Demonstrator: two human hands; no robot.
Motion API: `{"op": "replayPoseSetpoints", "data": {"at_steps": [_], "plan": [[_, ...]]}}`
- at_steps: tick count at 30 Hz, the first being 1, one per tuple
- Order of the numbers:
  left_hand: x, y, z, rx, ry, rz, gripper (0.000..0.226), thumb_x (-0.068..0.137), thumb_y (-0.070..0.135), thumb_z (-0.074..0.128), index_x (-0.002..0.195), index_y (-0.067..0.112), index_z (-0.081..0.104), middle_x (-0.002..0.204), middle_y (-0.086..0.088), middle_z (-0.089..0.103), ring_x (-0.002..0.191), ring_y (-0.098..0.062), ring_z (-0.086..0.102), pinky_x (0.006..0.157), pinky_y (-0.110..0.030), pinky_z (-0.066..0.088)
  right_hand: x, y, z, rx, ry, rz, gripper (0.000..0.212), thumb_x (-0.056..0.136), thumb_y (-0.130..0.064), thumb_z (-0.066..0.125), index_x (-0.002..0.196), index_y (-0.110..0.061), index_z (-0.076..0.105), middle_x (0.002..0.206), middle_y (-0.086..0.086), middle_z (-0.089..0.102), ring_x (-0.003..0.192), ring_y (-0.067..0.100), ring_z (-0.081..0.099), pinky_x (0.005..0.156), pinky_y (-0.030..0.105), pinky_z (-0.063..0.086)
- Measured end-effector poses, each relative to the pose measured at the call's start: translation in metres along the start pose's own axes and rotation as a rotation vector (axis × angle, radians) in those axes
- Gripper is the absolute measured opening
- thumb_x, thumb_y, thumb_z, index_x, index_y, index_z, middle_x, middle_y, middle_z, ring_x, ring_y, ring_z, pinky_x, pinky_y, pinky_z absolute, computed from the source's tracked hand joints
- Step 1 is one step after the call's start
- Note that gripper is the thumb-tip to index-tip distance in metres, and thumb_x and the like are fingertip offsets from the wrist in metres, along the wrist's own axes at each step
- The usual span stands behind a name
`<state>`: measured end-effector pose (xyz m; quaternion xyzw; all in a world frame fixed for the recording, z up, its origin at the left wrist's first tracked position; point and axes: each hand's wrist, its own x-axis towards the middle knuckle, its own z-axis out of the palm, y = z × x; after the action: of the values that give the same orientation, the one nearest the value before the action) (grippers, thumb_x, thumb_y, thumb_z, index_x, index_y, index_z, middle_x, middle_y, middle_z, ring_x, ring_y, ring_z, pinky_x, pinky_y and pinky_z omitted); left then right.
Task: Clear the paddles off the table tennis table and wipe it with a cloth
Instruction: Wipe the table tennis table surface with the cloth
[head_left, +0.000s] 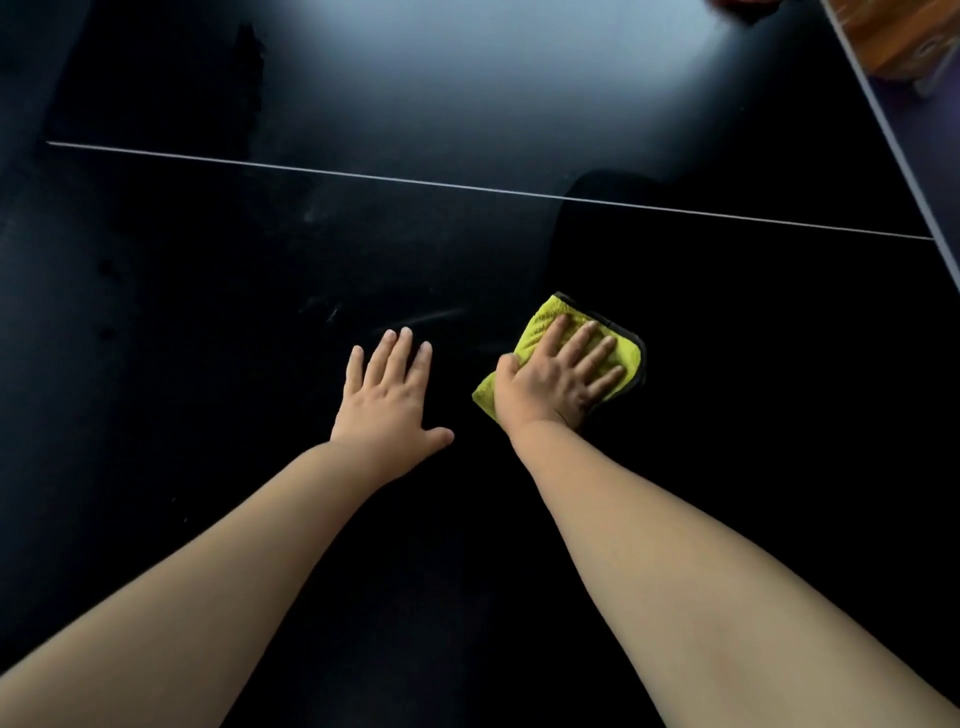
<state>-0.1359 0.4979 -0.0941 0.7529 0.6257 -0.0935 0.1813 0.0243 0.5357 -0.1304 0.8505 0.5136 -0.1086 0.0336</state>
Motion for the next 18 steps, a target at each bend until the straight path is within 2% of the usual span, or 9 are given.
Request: {"op": "replayPoseSetpoints", "data": {"at_steps": [4, 12, 15, 18], "plan": [[0.047, -0.009, -0.013, 0.001, -0.034, 0.013, 0.112, 0.075, 0.068, 0.053, 0.148, 0.019, -0.016, 0.154, -0.005, -0.027, 0.139, -0.018, -0.030, 0.113, -0.044, -0.018, 0.059, -0.024, -0.009, 0.019, 0.017, 0.004, 0.084, 0.089, -0.051, 0.038, 0.157, -0.018, 0.002, 0.162, 0.018, -0.009, 0.147, 0.042, -0.015, 0.114, 0.063, -0.010], [0.072, -0.021, -0.011, -0.028, -0.277, 0.054, 0.123, 0.068, 0.076, 0.051, 0.132, 0.025, -0.041, 0.138, 0.000, -0.050, 0.125, -0.016, -0.049, 0.105, -0.045, -0.030, 0.154, -0.066, -0.023, 0.017, 0.033, -0.049, 0.083, 0.088, -0.049, 0.037, 0.157, -0.017, 0.004, 0.162, 0.019, -0.007, 0.147, 0.043, -0.012, 0.114, 0.064, -0.010], [0.072, -0.022, -0.013, -0.013, -0.331, 0.069, 0.132, 0.063, 0.073, 0.057, 0.134, 0.023, -0.042, 0.136, -0.002, -0.053, 0.123, -0.018, -0.052, 0.105, -0.048, -0.030, 0.180, -0.079, -0.028, -0.004, 0.038, -0.131, 0.081, 0.088, -0.048, 0.037, 0.157, -0.019, 0.004, 0.163, 0.016, -0.005, 0.148, 0.040, -0.010, 0.115, 0.063, -0.009], [0.073, -0.023, -0.015, -0.015, -0.362, 0.075, 0.136, 0.061, 0.069, 0.062, 0.133, 0.023, -0.044, 0.134, -0.002, -0.056, 0.120, -0.017, -0.054, 0.104, -0.049, -0.031, 0.204, -0.086, -0.034, -0.074, 0.034, -0.318, 0.077, 0.091, -0.049, 0.034, 0.157, -0.021, 0.003, 0.164, 0.012, -0.005, 0.149, 0.036, -0.009, 0.117, 0.060, -0.007]]}}
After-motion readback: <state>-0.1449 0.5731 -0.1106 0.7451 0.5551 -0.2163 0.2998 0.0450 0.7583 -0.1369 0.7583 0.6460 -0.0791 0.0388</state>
